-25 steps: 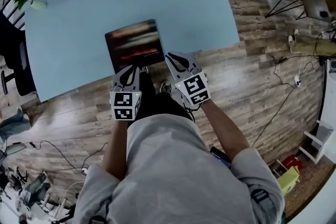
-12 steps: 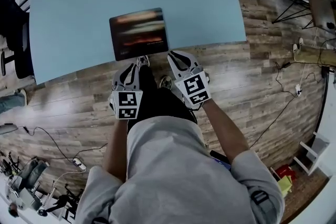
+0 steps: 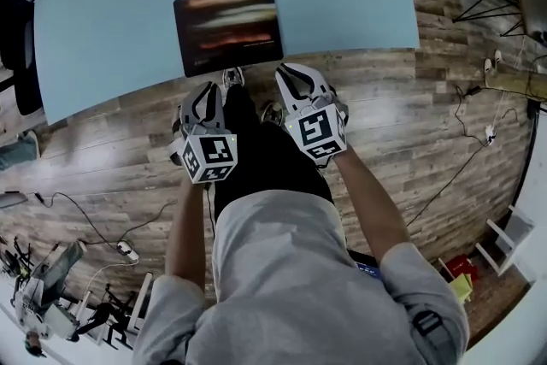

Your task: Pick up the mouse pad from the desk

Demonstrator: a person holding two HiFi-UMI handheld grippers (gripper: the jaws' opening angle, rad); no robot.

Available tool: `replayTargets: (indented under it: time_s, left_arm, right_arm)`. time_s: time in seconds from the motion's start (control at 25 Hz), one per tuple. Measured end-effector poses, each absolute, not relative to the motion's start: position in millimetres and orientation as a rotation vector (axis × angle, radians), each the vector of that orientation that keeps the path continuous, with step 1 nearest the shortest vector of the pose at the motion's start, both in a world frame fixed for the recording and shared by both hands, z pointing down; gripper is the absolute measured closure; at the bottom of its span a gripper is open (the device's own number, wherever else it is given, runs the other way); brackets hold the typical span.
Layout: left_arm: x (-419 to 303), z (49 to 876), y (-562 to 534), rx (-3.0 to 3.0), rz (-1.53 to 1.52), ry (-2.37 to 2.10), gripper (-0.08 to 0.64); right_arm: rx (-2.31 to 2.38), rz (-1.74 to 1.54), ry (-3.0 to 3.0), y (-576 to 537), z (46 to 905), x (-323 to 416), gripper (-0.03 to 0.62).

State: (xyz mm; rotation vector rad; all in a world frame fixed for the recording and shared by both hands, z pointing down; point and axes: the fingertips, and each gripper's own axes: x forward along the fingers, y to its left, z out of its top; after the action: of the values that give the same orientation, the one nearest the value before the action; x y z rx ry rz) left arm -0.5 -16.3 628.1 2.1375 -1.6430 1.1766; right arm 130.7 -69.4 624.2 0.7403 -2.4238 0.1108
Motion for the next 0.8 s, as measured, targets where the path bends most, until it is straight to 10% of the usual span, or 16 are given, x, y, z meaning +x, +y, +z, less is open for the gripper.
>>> replayTargets:
  time_s: [0.8]
  left_arm:
    - [-3.8,669.5,-19.9,2.191,1.375,-1.612,0.514]
  right_arm:
    - [0.644,-0.118,-2.343,-58.3,663.7,103.9,0.537]
